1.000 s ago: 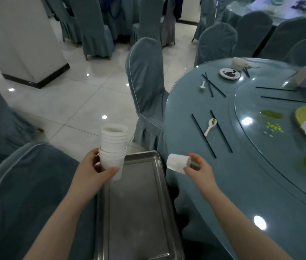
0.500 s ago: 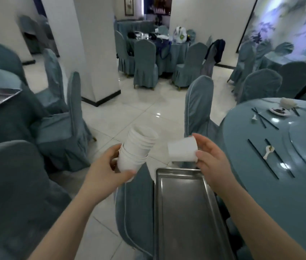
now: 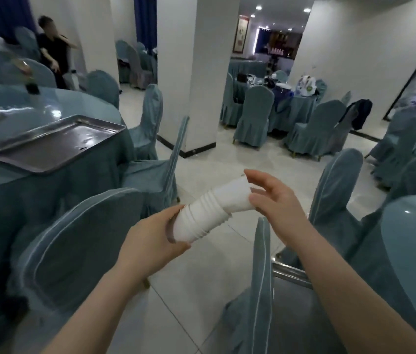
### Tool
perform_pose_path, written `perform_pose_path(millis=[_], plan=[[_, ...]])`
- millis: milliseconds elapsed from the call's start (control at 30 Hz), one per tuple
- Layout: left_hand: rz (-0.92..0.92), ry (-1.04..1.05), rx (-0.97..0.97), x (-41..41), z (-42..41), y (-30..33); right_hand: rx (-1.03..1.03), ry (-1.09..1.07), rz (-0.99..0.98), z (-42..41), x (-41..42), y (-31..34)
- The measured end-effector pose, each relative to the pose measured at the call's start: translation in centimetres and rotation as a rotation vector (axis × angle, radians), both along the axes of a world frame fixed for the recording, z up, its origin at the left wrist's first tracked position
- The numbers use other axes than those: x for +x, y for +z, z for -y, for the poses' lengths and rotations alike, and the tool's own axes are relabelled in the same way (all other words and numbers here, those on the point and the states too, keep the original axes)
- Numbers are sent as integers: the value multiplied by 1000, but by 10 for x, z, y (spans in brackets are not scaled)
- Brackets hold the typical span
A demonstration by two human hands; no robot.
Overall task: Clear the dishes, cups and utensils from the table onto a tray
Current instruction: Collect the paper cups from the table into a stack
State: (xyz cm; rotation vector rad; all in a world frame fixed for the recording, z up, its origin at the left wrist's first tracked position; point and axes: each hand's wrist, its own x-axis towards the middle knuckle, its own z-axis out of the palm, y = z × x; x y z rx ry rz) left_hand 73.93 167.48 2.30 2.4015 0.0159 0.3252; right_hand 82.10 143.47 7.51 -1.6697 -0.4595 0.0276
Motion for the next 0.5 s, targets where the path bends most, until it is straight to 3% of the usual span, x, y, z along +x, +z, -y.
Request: perform_pose_path(millis=[233, 500], plan=[[-8, 67, 145, 38, -63, -7, -122, 273, -121, -78, 49, -27], [-63, 12, 225, 162, -102, -17, -124, 185, -157, -116, 163, -56]])
